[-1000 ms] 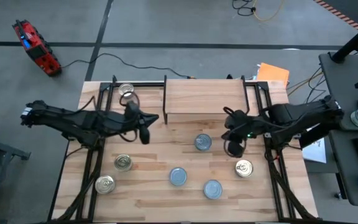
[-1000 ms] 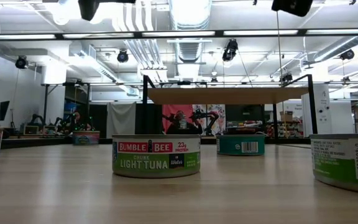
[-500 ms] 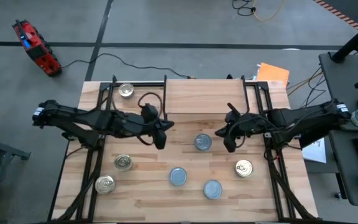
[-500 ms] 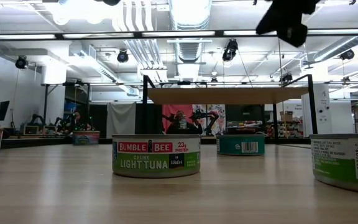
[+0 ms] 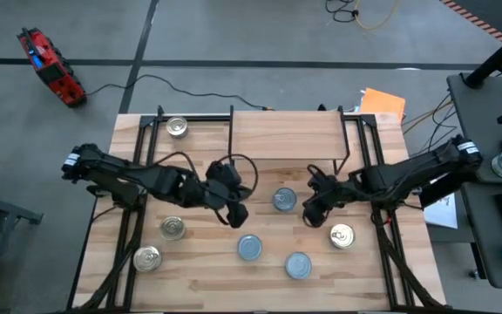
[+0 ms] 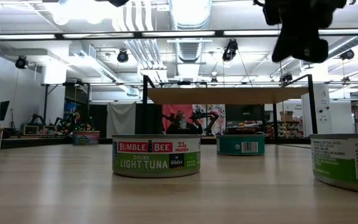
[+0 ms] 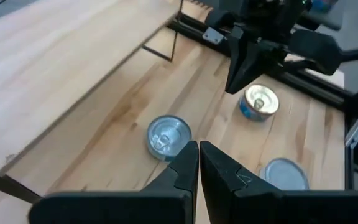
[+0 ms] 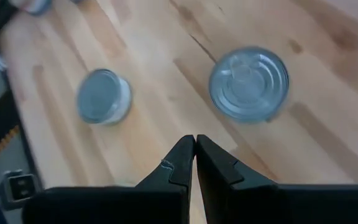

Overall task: Stack canned seafood by type on shelf
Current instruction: Put the blue tuna can on the shelf

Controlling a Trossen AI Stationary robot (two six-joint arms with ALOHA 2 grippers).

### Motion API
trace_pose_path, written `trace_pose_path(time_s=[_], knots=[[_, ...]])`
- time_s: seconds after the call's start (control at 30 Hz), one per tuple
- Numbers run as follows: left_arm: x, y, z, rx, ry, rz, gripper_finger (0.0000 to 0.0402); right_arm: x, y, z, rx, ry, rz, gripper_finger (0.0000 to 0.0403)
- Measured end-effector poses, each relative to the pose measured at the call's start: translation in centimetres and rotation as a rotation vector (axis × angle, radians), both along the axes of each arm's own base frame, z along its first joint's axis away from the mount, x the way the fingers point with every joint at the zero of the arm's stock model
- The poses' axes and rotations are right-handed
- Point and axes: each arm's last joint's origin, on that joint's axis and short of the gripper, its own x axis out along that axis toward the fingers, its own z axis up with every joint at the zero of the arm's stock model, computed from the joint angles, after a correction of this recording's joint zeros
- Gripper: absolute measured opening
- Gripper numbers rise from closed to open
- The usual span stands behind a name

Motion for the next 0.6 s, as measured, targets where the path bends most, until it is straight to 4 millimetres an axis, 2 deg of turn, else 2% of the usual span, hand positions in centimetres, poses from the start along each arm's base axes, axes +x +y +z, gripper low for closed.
trace_pose_path(time_s=[0.17, 0.33, 0.43, 0.6], knots=[[-0.7, -1.5, -0.6, 0.06, 0.019, -0.004, 0.0, 1.0, 0.5, -2.5, -0.024, 0.077, -0.112, 0.0013], [-2.6, -2.6, -1.6, 0.063, 0.021, -0.037, 0.0, 3.1, 0.3, -4.5, -0.036, 0.103, -0.145, 0.0013], [-3.8, -2.4, -2.8, 0.043, -0.018, -0.042, 0.0, 4.4, -0.1, -5.5, -0.03, 0.093, -0.15, 0.0013], [-5.9, -1.1, -4.4, -0.037, -0.203, -0.061, 0.0, 5.2, -0.9, -7.1, -0.034, 0.15, -0.178, 0.0013]])
